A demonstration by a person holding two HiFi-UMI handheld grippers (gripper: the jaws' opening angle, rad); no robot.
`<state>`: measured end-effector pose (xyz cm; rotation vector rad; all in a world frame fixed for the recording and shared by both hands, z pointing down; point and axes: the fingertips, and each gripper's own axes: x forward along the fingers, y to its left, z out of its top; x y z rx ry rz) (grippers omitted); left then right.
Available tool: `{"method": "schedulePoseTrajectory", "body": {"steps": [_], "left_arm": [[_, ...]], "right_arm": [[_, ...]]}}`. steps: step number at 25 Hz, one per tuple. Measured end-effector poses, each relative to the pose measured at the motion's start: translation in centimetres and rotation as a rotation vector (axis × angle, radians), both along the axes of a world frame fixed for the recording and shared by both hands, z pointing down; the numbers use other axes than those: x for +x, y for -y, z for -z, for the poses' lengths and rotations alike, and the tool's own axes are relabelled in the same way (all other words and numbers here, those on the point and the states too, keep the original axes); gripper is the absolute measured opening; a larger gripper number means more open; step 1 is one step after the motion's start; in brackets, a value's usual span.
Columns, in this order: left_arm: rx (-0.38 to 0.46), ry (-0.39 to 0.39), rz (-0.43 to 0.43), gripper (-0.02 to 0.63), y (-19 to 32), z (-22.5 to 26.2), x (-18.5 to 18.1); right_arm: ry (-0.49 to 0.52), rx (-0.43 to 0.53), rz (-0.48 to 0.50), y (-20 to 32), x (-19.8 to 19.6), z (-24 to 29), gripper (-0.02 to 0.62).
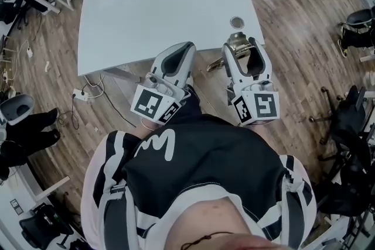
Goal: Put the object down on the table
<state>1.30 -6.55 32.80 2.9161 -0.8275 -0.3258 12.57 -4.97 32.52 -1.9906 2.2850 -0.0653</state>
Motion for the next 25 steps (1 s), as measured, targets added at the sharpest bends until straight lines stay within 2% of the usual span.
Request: {"method": "schedulePoseTrajectory", "body": {"steps": [5,10,17,25], "left_arm": [[0.010,0.005,-0.037,0.011,4.0,0.4,2.2],[0.028,0.018,-0.036,0.011,9.0,1.2,3.0],[0.022,0.022,-0.040,0.011,14.1,1.5,3.4],[0.011,0.016,-0.051,0.011,17.7,1.3,3.5]], "right_arm": [[0.003,0.006,-0.033,3.8,2.1,0.2,0.302],[0.010,0.028,-0.056,8.5,3.6,1.0,0.302],[0.021,0.030,-0.068,13.5,4.2,1.3,0.302],[0.016,0.017,-0.078,17.0,4.1,1.2,0.302]]}}
